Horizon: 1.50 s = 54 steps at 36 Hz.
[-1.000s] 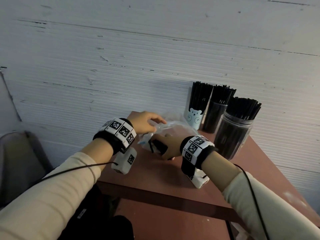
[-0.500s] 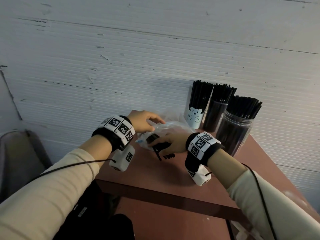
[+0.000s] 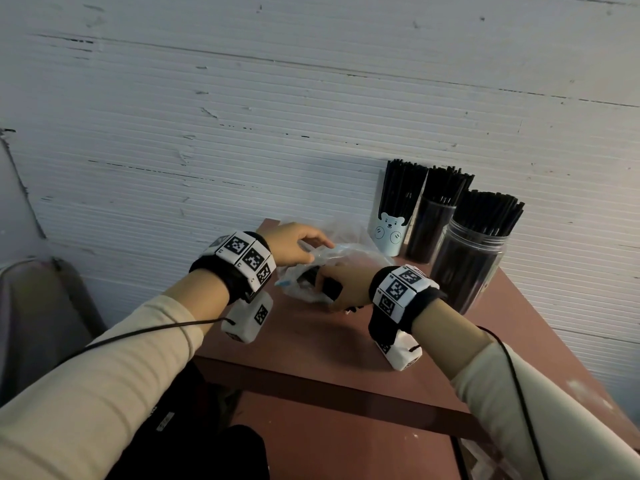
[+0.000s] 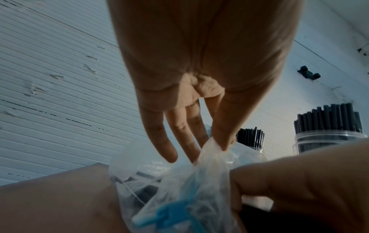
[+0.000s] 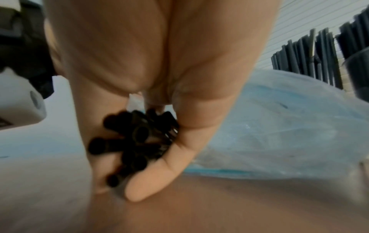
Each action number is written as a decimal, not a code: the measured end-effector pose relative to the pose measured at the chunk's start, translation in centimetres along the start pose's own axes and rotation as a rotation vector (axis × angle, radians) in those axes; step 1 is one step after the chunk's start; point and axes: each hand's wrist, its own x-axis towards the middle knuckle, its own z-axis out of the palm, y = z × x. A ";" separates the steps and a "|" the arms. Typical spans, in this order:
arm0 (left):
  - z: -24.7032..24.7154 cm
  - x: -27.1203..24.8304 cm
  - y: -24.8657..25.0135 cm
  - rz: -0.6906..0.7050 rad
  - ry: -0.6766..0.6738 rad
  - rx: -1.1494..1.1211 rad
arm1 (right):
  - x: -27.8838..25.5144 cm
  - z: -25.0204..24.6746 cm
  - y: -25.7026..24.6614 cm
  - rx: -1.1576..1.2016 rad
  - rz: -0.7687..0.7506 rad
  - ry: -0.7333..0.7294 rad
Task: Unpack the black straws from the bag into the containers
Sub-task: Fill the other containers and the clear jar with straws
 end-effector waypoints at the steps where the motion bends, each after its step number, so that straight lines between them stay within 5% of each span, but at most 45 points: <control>1: 0.1 -0.1 0.1 0.005 0.007 0.009 | -0.4 -0.2 0.1 0.009 -0.004 0.025; 6: 0.9 -0.1 0.7 0.004 0.099 0.076 | -2.8 -0.2 1.5 0.393 0.114 0.005; 10: 2.1 -0.2 2.4 0.130 0.258 0.180 | -5.6 -0.3 2.3 0.567 0.180 -0.042; 17: 5.7 0.2 6.7 0.407 0.007 0.232 | -9.7 -2.3 3.6 0.685 0.168 -0.027; 22: 7.6 1.1 8.2 0.327 0.111 0.233 | -12.6 -4.5 4.4 0.769 0.121 0.062; 26: 8.5 1.7 9.6 0.261 0.241 0.029 | -14.7 -6.1 5.2 0.795 0.117 0.276; 32: 9.9 2.6 12.2 0.229 0.266 -0.286 | -14.8 -7.0 5.6 0.719 0.160 0.835; 40: 12.4 3.9 12.2 0.124 0.109 -0.468 | -12.4 -5.6 5.5 0.682 0.206 1.243; 42: 12.7 3.8 12.0 0.074 0.111 -0.539 | -12.0 -5.0 5.8 0.624 0.244 1.235; 48: 12.7 4.2 11.6 -0.002 0.092 -0.564 | -11.2 -2.9 5.7 0.550 0.217 0.905; 54: 12.2 4.2 12.1 -0.029 0.106 -0.596 | -10.8 -2.8 5.6 0.550 0.189 0.953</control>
